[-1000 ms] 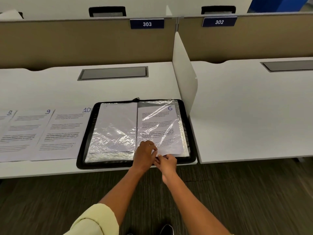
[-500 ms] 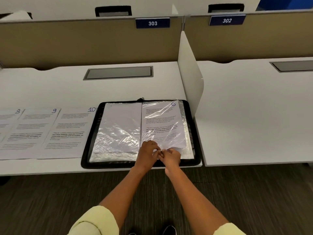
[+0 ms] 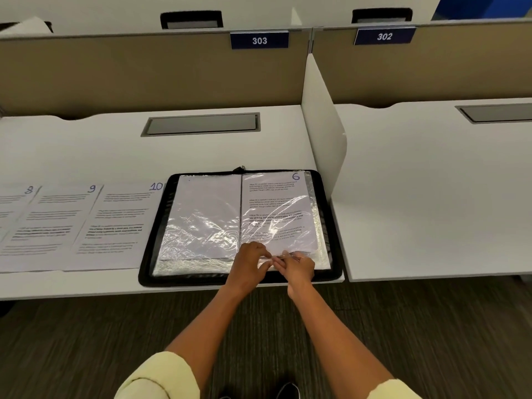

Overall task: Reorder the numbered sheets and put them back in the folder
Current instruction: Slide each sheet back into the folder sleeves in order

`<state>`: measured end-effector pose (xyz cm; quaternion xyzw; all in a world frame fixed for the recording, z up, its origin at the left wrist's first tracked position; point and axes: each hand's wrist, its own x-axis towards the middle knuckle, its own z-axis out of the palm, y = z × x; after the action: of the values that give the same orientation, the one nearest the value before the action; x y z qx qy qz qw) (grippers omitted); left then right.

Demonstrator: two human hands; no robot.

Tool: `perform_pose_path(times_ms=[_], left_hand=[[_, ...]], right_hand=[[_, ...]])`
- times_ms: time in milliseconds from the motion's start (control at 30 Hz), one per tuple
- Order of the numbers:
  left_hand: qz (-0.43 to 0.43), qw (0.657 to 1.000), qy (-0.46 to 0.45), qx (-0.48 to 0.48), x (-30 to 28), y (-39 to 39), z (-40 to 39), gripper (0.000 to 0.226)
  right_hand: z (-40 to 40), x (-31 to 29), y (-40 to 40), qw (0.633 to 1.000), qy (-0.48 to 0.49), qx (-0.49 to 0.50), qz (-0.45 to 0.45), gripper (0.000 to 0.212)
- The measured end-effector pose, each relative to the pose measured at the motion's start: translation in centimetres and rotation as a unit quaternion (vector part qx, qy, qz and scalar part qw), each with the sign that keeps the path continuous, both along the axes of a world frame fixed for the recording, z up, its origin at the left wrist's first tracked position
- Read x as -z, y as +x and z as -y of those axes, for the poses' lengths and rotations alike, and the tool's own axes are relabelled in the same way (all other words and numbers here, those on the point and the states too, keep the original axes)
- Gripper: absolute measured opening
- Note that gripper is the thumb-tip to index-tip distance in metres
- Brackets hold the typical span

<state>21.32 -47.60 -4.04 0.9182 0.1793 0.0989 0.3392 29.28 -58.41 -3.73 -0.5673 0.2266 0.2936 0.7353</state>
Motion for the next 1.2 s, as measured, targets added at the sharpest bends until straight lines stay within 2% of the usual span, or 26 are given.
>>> perform_pose_path(times_ms=[300,500,633,767,933,1133,1200], left_hand=[[-0.012,0.999,0.007,-0.029,0.3,-0.5,0.2,0.010],[-0.016,0.999,-0.004,-0.040,0.4,-0.6,0.3,0.011],[-0.018,0.999,-0.003,-0.027,0.5,-1.3,0.3,0.025],[-0.039,0.999,0.037,-0.004,1.2,-2.6,0.0,0.042],[-0.115,0.986,0.123,0.022,2.2,-4.1,0.1,0.070],[-0.174,0.973,0.149,0.025,2.3,-4.8,0.9,0.077],[-0.184,0.969,0.162,0.030,2.2,-4.9,1.0,0.078]], right_hand=[[-0.9,0.3,0.2,0.999,-0.032,0.008,0.009,0.012],[-0.6,0.4,0.6,0.999,-0.037,-0.017,0.024,0.003],[0.1,0.6,0.3,0.998,-0.046,-0.030,0.042,0.016],[1.5,0.4,-0.4,0.995,-0.067,-0.021,0.064,0.009],[4.1,0.4,-1.3,0.976,-0.165,-0.019,0.140,0.009],[6.0,-0.3,-0.7,0.948,-0.243,-0.017,0.204,0.003],[6.1,-0.5,-0.2,0.937,-0.267,-0.024,0.224,0.007]])
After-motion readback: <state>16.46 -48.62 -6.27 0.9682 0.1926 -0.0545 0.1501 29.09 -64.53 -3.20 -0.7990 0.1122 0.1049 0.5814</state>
